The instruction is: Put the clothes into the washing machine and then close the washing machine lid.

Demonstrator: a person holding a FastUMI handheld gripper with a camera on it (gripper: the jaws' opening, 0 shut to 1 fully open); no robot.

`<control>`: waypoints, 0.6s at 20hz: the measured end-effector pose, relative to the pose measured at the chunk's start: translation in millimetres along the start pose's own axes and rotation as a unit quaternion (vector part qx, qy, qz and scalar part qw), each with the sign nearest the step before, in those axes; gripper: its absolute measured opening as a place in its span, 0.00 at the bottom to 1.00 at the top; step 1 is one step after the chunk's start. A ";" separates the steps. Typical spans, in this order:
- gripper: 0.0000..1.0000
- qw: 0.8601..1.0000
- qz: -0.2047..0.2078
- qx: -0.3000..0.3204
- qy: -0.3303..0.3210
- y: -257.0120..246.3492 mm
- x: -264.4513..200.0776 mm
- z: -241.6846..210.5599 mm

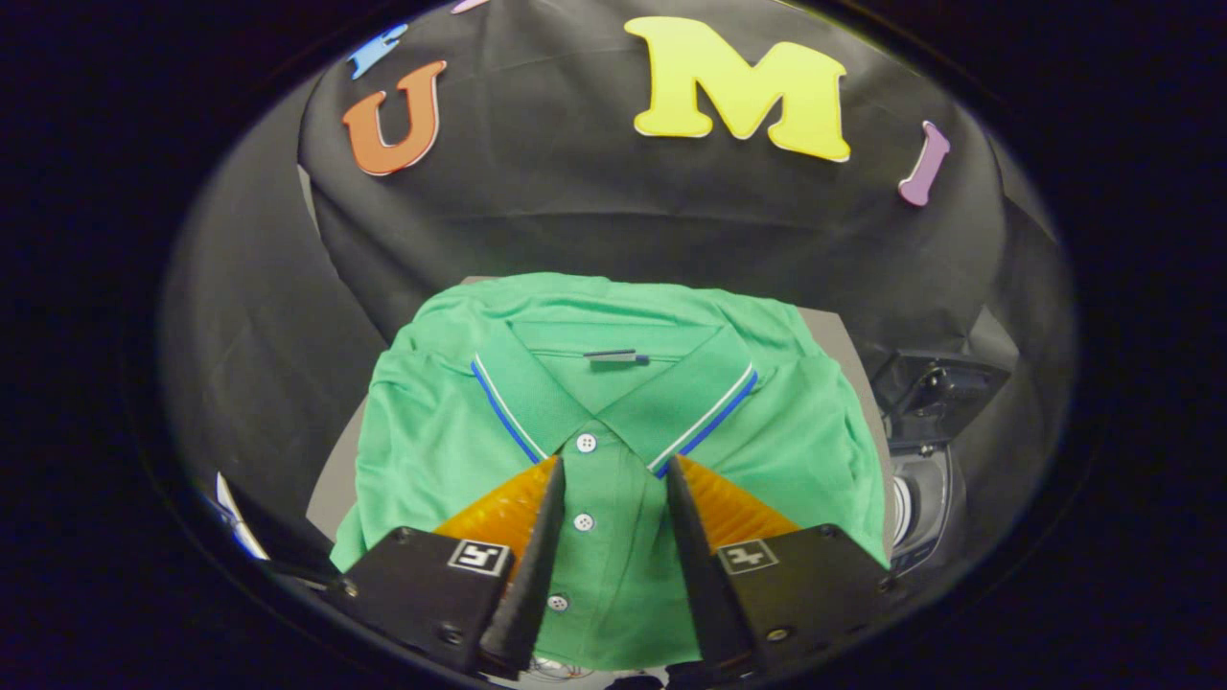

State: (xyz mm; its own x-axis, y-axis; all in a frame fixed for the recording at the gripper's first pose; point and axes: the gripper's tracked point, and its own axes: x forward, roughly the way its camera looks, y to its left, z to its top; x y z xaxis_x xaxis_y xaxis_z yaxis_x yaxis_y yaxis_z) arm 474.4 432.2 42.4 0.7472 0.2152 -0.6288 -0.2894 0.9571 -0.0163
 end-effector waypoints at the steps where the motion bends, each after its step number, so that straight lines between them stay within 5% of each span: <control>1: 0.58 1.000 0.007 -0.001 0.000 -1.5 -0.6 2.0; 2: 0.42 1.000 0.011 0.004 0.001 -2.0 -0.4 -0.6; 6: 0.16 0.999 0.030 -0.006 0.009 -1.7 -5.3 -1.1; 12: 0.07 0.997 0.073 0.023 -0.003 -7.0 -22.4 -7.9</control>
State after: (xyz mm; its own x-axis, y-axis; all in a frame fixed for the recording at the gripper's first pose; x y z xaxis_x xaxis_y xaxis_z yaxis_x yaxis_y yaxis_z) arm 455.0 419.1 50.5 0.7034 0.3539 -0.6165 -0.3680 0.9233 0.1101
